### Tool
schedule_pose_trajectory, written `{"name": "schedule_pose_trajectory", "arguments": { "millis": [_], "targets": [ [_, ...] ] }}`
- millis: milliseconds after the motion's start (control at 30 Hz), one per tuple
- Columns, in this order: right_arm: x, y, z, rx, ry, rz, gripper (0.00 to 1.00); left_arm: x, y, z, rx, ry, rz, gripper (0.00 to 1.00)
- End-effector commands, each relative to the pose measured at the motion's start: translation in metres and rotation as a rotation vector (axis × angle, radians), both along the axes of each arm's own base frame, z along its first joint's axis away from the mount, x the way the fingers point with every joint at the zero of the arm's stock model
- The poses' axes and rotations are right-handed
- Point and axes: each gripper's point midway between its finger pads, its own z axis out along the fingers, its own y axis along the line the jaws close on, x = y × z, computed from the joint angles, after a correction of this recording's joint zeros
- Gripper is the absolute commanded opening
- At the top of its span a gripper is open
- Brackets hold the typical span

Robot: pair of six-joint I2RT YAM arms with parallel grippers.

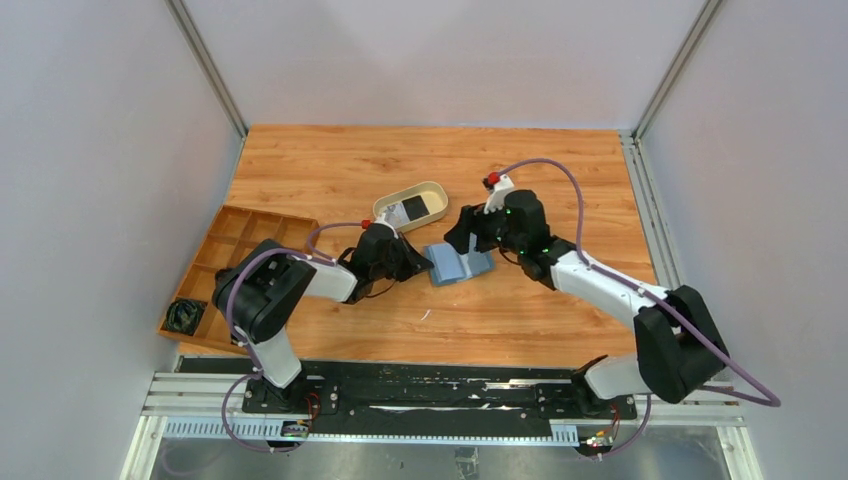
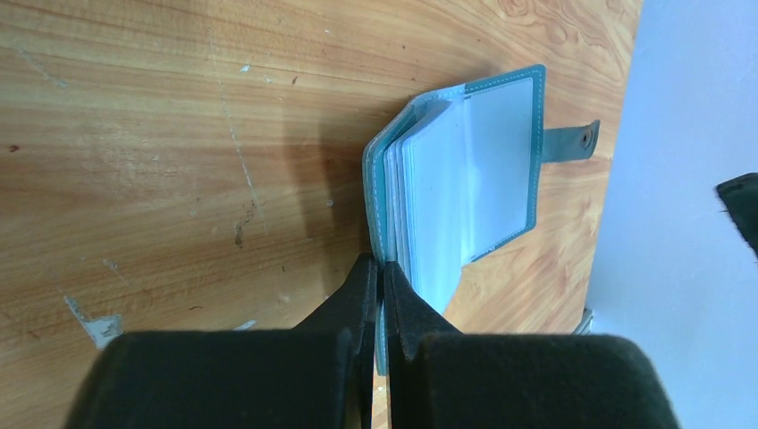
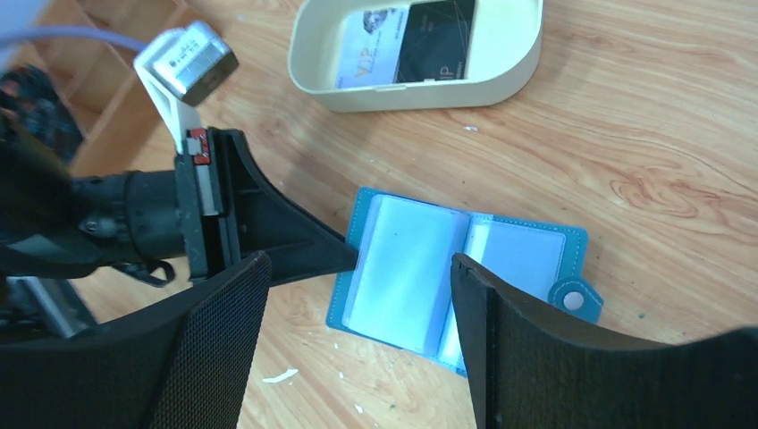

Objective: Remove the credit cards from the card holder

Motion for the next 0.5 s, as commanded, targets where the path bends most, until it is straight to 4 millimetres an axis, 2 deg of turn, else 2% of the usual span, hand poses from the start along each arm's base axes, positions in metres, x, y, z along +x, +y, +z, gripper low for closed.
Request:
{"name": "schedule_pose_trajectory", "arguments": {
  "millis": [0,167,267,467],
  "targets": [
    [-0.020,-0.014,-0.064,-0.345,0.099,0.002,0.77,-0.001,-0.002,-0.006,0.024,0.010,-0.040,0.00],
    [-0.025,0.010,-0.082,-0.407,0.118,0.075,0.78,-0.002,-0.004,-0.006,0.020,0.011,-0.055,0.00],
    [-0.034,0.017,-0.095,-0.495,0.132,0.107,0.79,-0.004,-0.004,-0.009,0.022,0.022,-0.058,0.00],
    [-0.038,0.025,-0.105,-0.520,0.139,0.117,0.79,-0.005,-0.005,-0.011,0.021,0.029,-0.065,0.00]
  ]
}}
